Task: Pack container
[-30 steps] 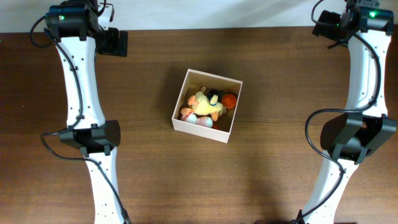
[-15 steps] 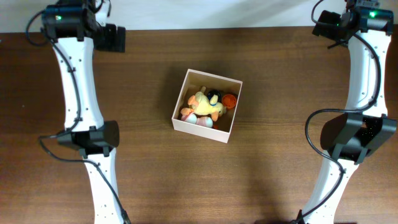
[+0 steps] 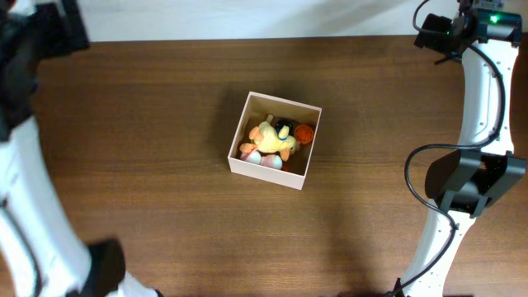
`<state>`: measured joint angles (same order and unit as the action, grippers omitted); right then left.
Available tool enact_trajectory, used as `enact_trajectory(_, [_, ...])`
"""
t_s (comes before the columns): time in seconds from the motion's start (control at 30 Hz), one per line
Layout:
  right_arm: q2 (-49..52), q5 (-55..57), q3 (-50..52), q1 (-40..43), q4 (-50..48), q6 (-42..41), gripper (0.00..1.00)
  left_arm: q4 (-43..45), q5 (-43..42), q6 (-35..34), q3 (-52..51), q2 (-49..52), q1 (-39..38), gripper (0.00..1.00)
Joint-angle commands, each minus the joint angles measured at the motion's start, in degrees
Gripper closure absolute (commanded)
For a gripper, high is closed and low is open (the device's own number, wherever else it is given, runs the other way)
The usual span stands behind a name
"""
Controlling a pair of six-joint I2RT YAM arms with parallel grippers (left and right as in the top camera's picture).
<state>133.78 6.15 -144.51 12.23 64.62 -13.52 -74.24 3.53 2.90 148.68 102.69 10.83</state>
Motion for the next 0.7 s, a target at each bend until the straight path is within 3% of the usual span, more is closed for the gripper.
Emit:
enact_trajectory(0.0, [-0.9,0.1,0.2,-0.2,-0.1,-0.5,0.01,5.2,0.4,-0.8,-15.4,-9.4,1.9,0.01])
enact_trajectory(0.3, [-0.9,0.1,0.2,-0.2,-0.2,-0.5,0.01,26.4,0.4,-0.7,-59.2,-36.9,5.2,0.01])
enact_trajectory(0.67, [-0.9,0.1,0.2,-0.2,-0.2,-0.5,0.01,44.8,0.4,-0.8,-103.1,-67.5,2.1,0.01])
